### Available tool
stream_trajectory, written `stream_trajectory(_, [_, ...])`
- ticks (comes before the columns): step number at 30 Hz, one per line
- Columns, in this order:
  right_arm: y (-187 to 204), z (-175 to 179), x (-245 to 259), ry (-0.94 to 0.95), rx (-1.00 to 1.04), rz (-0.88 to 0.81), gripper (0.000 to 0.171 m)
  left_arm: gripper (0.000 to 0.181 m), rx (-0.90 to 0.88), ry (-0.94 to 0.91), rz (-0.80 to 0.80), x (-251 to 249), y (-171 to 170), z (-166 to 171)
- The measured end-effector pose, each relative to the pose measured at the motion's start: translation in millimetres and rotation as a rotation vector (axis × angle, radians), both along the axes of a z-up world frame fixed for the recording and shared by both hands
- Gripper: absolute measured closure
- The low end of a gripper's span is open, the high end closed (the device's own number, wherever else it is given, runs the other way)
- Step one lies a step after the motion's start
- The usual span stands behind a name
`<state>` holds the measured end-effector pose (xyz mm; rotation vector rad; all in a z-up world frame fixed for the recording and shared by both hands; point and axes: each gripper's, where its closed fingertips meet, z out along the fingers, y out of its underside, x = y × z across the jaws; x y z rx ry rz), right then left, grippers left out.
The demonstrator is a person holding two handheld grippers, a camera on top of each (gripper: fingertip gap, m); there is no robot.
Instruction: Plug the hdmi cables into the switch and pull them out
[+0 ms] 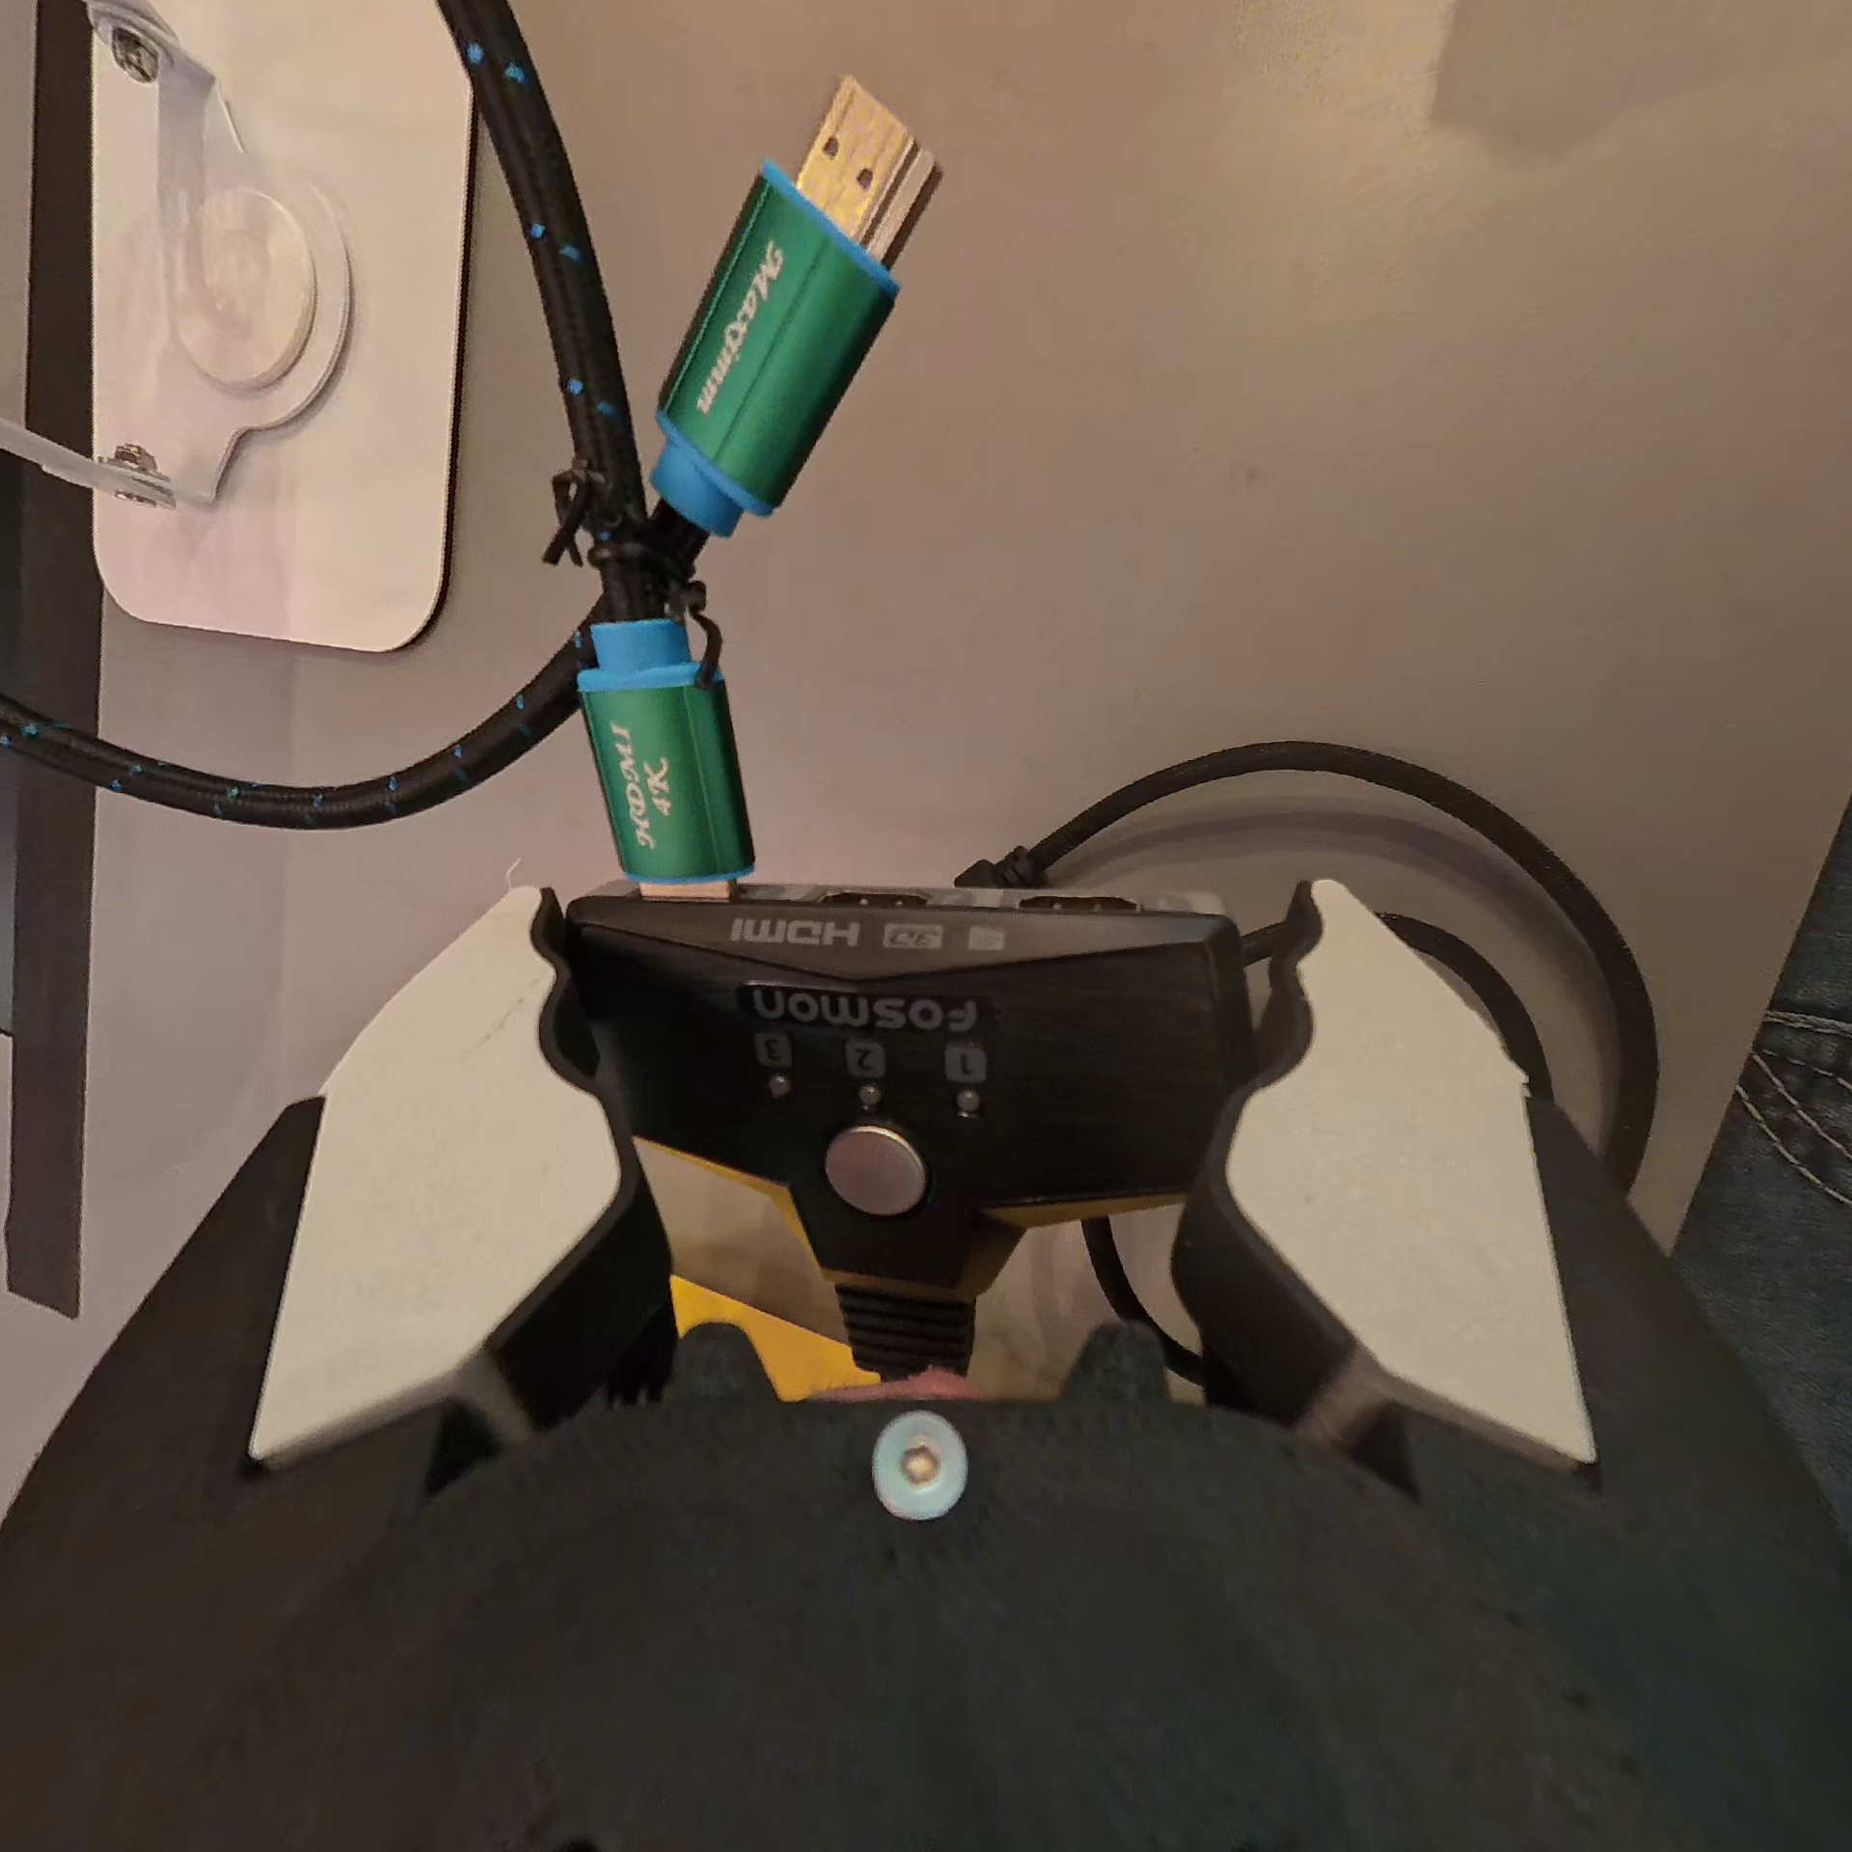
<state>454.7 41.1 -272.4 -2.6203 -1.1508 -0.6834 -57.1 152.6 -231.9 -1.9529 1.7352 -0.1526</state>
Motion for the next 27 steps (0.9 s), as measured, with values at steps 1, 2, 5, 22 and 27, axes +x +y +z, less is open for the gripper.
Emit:
stream_trajectory(1, [-2.5,0.2,-0.7,0.002,-0.020,0.011,0.110,0.054,-0.002,0.001,-0.001,0.0,-0.4,-0.7])
stream_trajectory(2, [-4.3,1.1,-0.2,0.000,-0.034,0.018,0.110,0.054,-0.004,0.003,-0.002,0.1,-0.9,-1.5])
stream_trajectory(5, [-7.7,6.2,2.3,-0.008,-0.062,0.023,0.110,0.053,-0.010,0.006,-0.005,0.3,-2.4,-4.1])
stream_trajectory(22, [-35.2,16.7,-60.1,0.299,0.015,0.250,0.125,0.054,-0.024,0.007,-0.013,0.7,-9.0,-10.1])
stream_trajectory(27, [-20.5,4.5,-83.7,0.399,0.043,0.283,0.140,0.054,-0.020,0.001,-0.017,4.4,-10.9,-9.9])
